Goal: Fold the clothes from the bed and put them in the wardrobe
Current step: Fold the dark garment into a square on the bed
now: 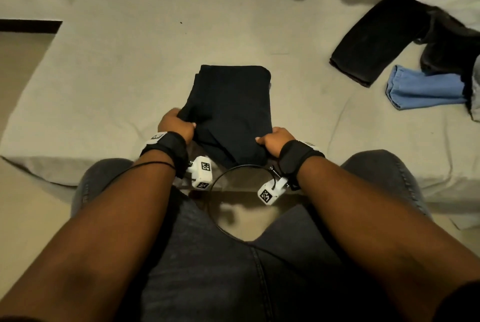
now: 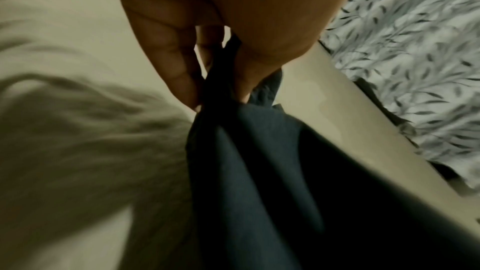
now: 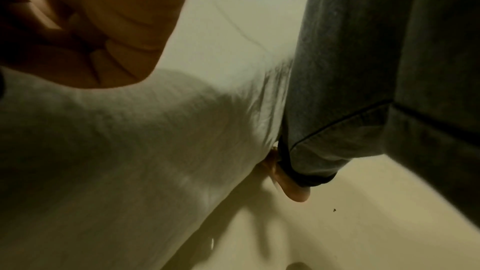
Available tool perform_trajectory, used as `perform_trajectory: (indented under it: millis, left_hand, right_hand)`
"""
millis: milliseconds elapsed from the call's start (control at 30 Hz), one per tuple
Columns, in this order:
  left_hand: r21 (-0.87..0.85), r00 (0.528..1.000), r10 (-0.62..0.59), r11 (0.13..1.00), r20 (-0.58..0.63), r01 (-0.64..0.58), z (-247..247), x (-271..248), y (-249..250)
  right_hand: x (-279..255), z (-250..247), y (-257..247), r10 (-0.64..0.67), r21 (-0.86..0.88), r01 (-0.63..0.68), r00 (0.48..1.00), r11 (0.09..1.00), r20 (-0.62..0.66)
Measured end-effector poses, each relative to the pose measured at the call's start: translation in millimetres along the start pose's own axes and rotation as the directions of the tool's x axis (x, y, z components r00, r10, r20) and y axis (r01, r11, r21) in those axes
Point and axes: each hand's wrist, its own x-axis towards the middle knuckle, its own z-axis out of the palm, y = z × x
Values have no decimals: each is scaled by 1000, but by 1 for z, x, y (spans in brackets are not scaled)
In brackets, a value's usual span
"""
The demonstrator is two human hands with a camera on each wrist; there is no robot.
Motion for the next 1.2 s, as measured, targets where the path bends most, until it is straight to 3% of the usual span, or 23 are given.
perform_trajectory:
  millis: [67,100,167,200,267,333,367,433,500,567,600,633,700,767,833,967,1067,1200]
  left_hand:
    - [16,982,178,984,-64,-177,-2,-3,18]
    - [43,951,295,955,-92,-292,-4,-2,24]
    - [87,868,487,873,-93,-480,-8,6,32]
    - [89,847,525,850,-80,-518,-9,13,33]
    - [85,885,461,886,-62,-455,-12,26,25]
    - [76,968,238,970,-76,-232,-12,33,12]
    - [85,991,114,991,-67,-108,-11,33,7]
    - [112,999,-33,993,-13,34,-10,29,3]
    - [90,997,-57,995,48,52,-9,17,5]
    - [30,992,-69,997,108,66,-9,-3,5]
    - [-9,984,-89,996,152,91,-6,-14,3]
    - [-35,968,-125,990,217,136,-3,-25,0]
    - [-44,917,-213,969,337,241,6,-43,-10]
    - [-27,880,-280,949,384,314,16,-50,-24]
    - [8,870,-289,950,399,312,17,-53,-32]
    - [88,943,-137,989,302,115,10,-45,-31]
    - [35,977,31,999,211,-40,3,-40,-11]
    - [16,941,309,949,140,-314,9,-42,13]
  right_hand:
    - [-18,-1,-1,-95,51,96,995,994,-36]
    - [-31,3,0,-152,82,154,988,985,-26]
    - [-55,23,12,-225,123,215,972,969,69]
    - [-67,30,18,-228,88,216,960,972,161]
    - [-84,38,28,-197,-109,258,899,960,392]
    - [-87,32,30,-111,-299,338,808,892,579]
    - [-82,24,27,-104,-370,374,809,851,579]
    - [-67,0,18,-177,-425,357,897,832,405]
    - [-46,-32,11,-287,-391,294,955,872,77]
    - [-24,-63,8,-335,-327,248,910,912,-244]
    - [-14,-75,9,-316,-302,221,893,928,-319]
    - [-5,-83,12,-273,-280,181,902,943,-334]
    - [10,-83,20,-150,-168,112,960,979,-235]
    - [21,-70,28,-64,-41,60,992,997,-106]
    - [26,-57,29,-53,19,55,995,998,-88]
    - [23,-57,20,-105,89,104,994,991,6]
    - [16,-78,19,-141,53,144,988,988,-61]
    - [-7,-108,33,-169,2,174,956,985,-238]
